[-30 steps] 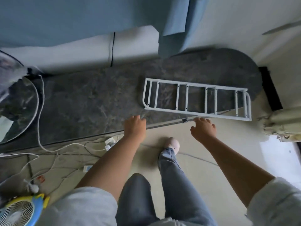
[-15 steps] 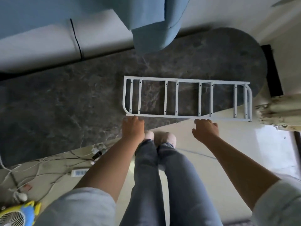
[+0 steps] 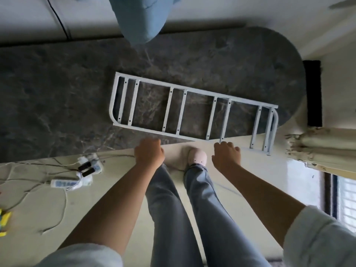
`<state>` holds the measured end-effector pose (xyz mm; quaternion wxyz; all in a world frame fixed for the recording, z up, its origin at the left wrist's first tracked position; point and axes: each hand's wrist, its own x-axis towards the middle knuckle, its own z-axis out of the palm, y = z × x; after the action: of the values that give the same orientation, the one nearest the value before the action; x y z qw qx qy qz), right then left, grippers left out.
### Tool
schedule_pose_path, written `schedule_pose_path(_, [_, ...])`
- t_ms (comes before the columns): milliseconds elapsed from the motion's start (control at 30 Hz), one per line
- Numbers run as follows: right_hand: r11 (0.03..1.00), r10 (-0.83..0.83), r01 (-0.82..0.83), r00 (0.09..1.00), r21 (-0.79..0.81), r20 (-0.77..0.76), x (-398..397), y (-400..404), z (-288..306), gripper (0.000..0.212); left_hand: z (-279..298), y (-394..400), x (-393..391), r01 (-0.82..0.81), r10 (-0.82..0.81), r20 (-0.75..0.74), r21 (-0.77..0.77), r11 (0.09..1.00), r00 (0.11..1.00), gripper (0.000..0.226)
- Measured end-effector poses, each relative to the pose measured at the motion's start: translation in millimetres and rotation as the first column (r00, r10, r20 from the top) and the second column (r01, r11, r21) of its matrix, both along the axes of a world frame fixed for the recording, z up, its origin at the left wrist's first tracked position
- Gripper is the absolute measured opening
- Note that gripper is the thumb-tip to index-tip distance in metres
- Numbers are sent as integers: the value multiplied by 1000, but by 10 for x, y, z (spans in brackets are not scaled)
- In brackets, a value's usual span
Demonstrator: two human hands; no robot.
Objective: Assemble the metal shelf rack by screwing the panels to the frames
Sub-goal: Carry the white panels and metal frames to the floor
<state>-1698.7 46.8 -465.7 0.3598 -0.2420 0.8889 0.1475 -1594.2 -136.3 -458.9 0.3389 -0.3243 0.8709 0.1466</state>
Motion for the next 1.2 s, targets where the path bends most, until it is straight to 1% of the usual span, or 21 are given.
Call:
schedule_pose_path(100, [997, 79, -79, 997, -11, -20, -106, -3, -193, 37, -68, 189, 1, -38, 40, -60, 46, 998, 997, 31])
schedule_pose_path(200, [986, 166, -165, 986, 30, -26, -111, -43, -389, 40, -181, 231, 99, -66, 69, -60, 44, 997, 996, 33])
schedule_pose_path(267, [975, 216, -212, 975, 73, -52, -140, -81, -491, 33, -281, 195, 176, -98, 99, -39, 17, 995, 994, 34])
schedule_pose_path(333, [956, 282, -274, 956, 101, -75, -210, -110, -560, 26, -375, 158, 229, -115, 115, -51, -8, 993, 992, 32])
schedule_pose_path(433, [919, 391, -386, 918, 80, -72, -315, -75, -617, 23, -472, 153, 267, -166, 160, -168, -23, 986, 973, 27])
schedule_pose_path(467, [918, 396, -392, 915, 58, -79, -343, -43, -612, 25, -486, 166, 263, -176, 168, -200, -19, 984, 965, 27])
schedule_pose_path(533, [938, 344, -346, 934, 1, -101, -393, 18, -539, 32, -493, 200, 235, -157, 151, -219, -7, 988, 964, 27])
schedule_pose_path(600, [950, 305, -311, 946, -39, -109, -462, 34, -414, 34, -495, 240, 169, -100, 99, -210, 3, 995, 973, 28])
schedule_pose_path(667, [951, 298, -304, 950, -54, -94, -567, 21, -295, 31, -523, 261, 58, -13, 14, -191, 4, 1000, 982, 31])
schedule_pose_path(800, [915, 397, -401, 913, -33, -95, -805, -43, -127, 34, -618, 257, -236, 220, -221, -163, -26, 975, 961, 32])
schedule_pose_path(900, [890, 450, -455, 887, -32, -100, -865, -35, -97, 35, -739, 324, -397, 325, -324, -94, -6, 946, 941, 35])
schedule_pose_path(967, [885, 461, -465, 882, -27, -99, -862, -22, -98, 35, -805, 354, -451, 381, -387, -154, -68, 922, 909, 22])
schedule_pose_path(1000, [882, 465, -470, 880, -29, -98, -853, -20, -91, 36, -807, 330, -467, 416, -422, -160, -71, 907, 892, 18])
schedule_pose_path(1067, [879, 471, -476, 876, -33, -102, -862, -18, -88, 37, -909, 282, -445, 487, -493, -154, -76, 870, 856, 21])
schedule_pose_path(1100, [881, 466, -471, 879, -37, -101, -865, -16, -86, 38, -960, 260, -407, 505, -510, -150, -73, 860, 847, 19])
schedule_pose_path(1200, [879, 468, -473, 880, -59, -85, -823, -21, -53, 37, -959, 298, -236, 562, -579, -127, -148, 814, 805, 12])
